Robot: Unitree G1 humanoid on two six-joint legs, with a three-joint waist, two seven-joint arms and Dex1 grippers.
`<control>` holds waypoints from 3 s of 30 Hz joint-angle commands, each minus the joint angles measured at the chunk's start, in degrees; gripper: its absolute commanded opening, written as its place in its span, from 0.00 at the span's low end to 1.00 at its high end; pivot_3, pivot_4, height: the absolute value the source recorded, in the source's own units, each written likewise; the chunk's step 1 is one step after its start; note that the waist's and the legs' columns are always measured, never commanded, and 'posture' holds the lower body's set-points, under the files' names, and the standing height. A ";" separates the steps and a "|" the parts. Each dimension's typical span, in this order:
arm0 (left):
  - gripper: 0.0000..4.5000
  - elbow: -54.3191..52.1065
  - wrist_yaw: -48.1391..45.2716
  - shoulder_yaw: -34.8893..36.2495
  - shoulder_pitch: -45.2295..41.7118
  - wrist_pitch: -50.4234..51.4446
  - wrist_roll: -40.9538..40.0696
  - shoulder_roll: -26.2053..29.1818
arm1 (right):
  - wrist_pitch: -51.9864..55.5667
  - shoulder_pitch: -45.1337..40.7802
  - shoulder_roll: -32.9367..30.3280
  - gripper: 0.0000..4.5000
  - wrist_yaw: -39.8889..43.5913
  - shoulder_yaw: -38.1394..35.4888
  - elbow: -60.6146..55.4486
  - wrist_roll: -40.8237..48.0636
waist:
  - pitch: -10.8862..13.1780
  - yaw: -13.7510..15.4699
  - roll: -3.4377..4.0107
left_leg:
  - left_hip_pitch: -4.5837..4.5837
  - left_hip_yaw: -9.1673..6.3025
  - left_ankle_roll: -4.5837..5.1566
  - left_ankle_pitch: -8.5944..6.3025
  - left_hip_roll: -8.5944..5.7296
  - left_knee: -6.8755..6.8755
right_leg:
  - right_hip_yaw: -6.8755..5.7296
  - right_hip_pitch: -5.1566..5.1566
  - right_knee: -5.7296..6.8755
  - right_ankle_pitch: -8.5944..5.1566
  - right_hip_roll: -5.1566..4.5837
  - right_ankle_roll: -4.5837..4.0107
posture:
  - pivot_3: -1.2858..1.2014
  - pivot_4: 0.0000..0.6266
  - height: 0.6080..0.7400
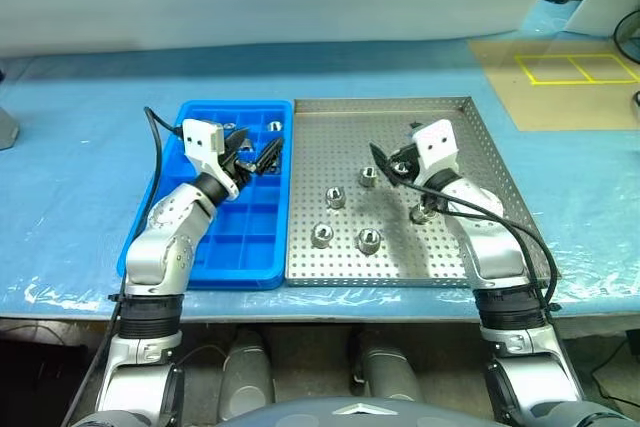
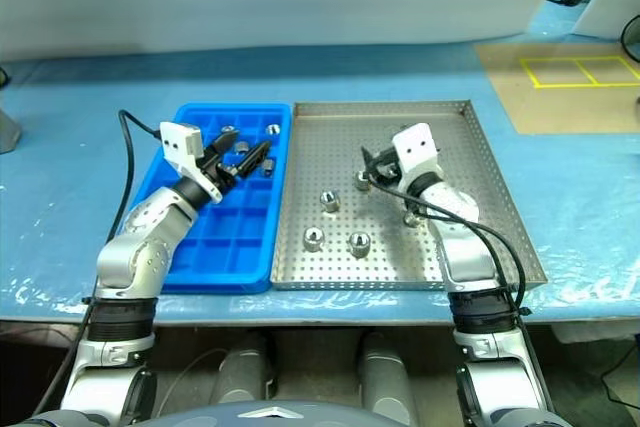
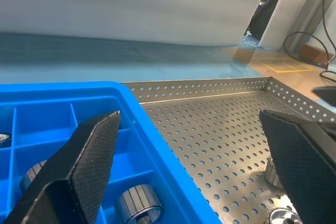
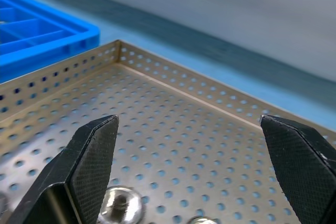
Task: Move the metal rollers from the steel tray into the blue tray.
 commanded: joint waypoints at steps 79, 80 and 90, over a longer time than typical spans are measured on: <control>0.99 59.15 -53.31 -34.36 -46.91 -31.38 34.94 3.48 | 0.82 9.26 0.32 1.00 -19.84 -7.37 -10.92 -8.45 | 0.03 -1.87 -0.04 | 0.39 0.18 0.02 0.00 -0.17 -0.02 | 0.25 0.34 -0.06 0.21 -0.04 -0.35 | 0.37 0.24 1.00; 0.99 59.78 -52.89 -33.95 -46.71 -30.25 34.75 2.51 | 0.84 9.20 0.33 1.00 -19.91 -7.31 -10.86 -8.46 | 0.03 -1.86 -0.04 | 0.38 0.18 0.02 0.00 -0.17 -0.02 | 0.25 0.33 -0.06 0.21 -0.04 -0.36 | 0.37 0.24 1.00; 0.99 62.89 -48.53 -34.57 -44.55 -31.52 39.06 0.49 | 0.57 9.30 0.25 1.00 -20.10 -6.76 -9.79 -9.17 | 0.04 -2.58 -0.06 | 0.37 0.18 0.11 -0.06 -0.17 -0.02 | 0.24 0.33 -0.08 0.20 -0.04 -0.35 | 0.37 0.24 1.00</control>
